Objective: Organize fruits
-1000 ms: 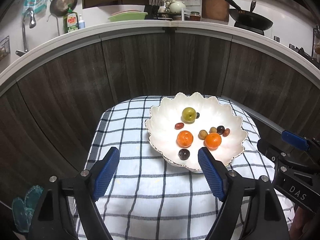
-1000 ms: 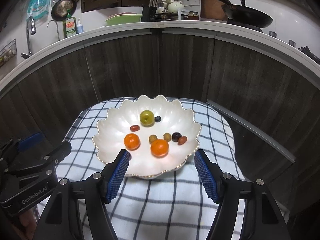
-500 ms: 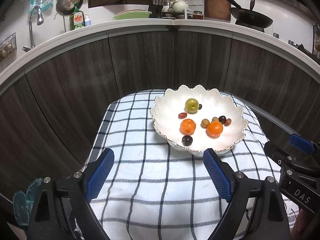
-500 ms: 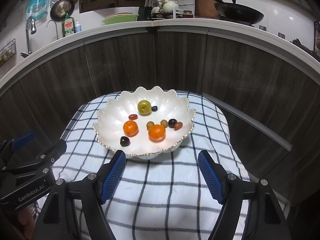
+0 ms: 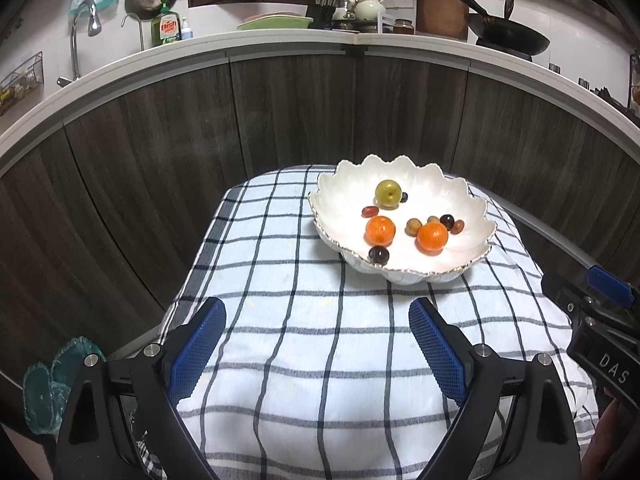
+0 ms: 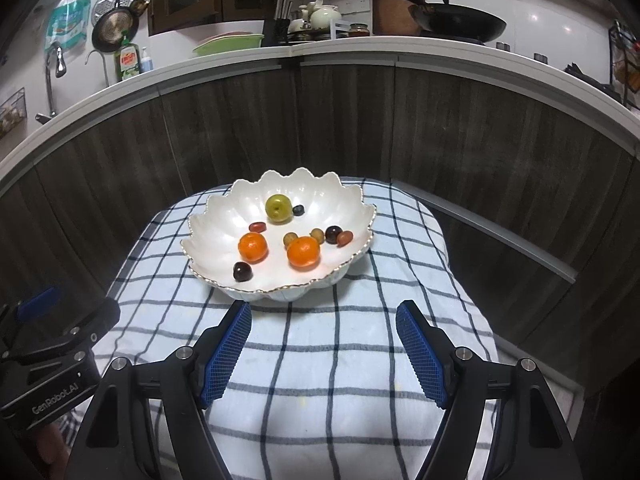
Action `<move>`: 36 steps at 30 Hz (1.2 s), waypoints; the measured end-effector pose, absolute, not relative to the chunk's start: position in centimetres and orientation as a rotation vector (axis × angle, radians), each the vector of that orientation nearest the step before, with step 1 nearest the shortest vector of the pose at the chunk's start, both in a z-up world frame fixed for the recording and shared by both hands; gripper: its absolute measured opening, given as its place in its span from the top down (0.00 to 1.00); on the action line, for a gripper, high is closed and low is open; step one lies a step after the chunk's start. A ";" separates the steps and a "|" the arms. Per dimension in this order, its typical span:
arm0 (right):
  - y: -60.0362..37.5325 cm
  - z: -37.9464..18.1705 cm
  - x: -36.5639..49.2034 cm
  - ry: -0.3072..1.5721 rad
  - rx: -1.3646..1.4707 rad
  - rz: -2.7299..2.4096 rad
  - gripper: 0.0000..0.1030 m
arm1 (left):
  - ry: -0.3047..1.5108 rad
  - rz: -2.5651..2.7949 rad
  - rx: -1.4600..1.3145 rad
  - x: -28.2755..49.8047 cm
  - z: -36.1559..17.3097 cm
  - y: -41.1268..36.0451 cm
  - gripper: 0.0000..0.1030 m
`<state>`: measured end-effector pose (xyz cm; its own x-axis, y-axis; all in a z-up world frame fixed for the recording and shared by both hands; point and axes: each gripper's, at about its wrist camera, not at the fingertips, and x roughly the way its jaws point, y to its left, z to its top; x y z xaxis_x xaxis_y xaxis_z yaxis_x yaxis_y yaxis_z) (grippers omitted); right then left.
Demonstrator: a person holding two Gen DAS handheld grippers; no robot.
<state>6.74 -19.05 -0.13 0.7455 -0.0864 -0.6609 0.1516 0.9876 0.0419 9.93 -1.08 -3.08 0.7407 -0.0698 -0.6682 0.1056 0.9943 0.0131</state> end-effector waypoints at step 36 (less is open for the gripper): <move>-18.8 -0.7 4.7 0.647 0.071 -0.153 0.26 | 0.710 -0.071 0.066 8.4 -3.4 -0.8 0.07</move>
<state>4.73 -18.78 -0.73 0.7872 -0.1200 -0.6050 0.1643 0.9863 0.0181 8.40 -0.81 -3.44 0.7560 -0.0423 -0.6532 0.0874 0.9955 0.0367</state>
